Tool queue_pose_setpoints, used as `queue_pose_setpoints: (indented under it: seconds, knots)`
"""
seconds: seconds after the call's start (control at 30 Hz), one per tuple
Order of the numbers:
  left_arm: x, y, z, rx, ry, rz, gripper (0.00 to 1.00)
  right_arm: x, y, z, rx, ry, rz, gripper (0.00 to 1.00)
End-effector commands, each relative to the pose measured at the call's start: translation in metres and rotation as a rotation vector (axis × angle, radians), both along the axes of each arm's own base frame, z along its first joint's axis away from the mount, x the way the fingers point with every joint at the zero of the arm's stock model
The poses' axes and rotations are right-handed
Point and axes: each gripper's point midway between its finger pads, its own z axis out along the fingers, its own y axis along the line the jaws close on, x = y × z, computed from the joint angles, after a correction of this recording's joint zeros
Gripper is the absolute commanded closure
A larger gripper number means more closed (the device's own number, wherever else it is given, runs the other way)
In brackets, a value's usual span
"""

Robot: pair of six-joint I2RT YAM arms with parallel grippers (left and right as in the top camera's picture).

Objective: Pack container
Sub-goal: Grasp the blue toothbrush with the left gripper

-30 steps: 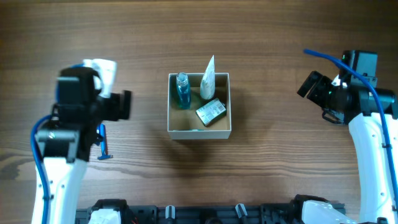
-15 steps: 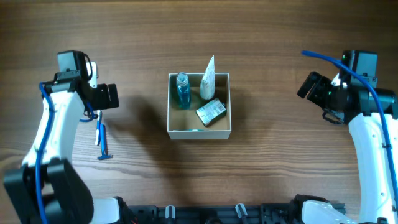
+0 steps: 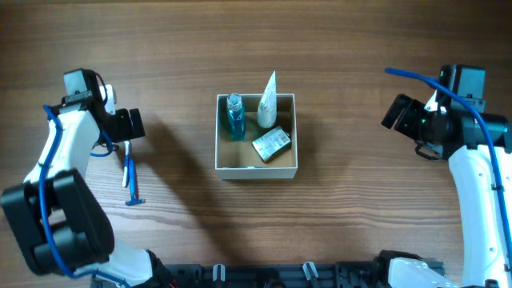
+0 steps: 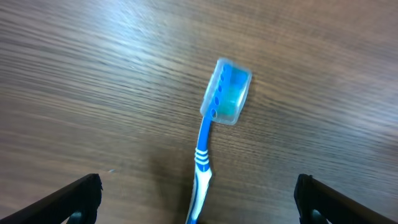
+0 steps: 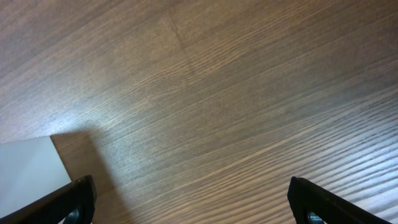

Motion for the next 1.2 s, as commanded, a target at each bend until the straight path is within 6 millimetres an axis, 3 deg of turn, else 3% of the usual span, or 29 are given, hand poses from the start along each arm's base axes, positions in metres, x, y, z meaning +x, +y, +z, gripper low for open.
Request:
queue_pose_setpoints:
  seconds: [0.0, 0.17, 0.4, 0.63, 0.7, 0.87, 1.17]
  knots:
    - [-0.001, -0.006, -0.029, -0.061, 0.052, 0.009, 0.0, -0.003, 0.003, -0.004, 0.025, 0.018, -0.006, 0.0]
    - [-0.005, -0.008, -0.043, -0.08, 0.091, 0.009, 0.01, -0.004, 0.003, -0.004, 0.026, 0.025, -0.006, 0.0]
    - [-0.015, -0.011, -0.05, -0.087, 0.122, 0.01, 0.12, -0.004, 0.003, -0.004, 0.026, 0.024, -0.006, 0.0]
    - [-0.024, -0.014, -0.055, -0.095, 0.148, 0.01, 0.38, -0.004, 0.003, -0.004, 0.026, 0.024, -0.006, 0.0]
    - [-0.024, -0.014, -0.055, -0.095, 0.148, 0.01, 0.55, -0.004, 0.003, -0.004, 0.026, 0.025, -0.005, 0.0]
    - [-0.024, -0.014, -0.055, -0.095, 0.147, 0.01, 0.78, -0.004, 0.003, -0.004, 0.026, 0.025, -0.006, 0.0]
    - [-0.024, -0.014, -0.055, -0.094, 0.147, 0.01, 0.85, -0.004, 0.003, -0.004, 0.026, 0.024, -0.006, 0.0]
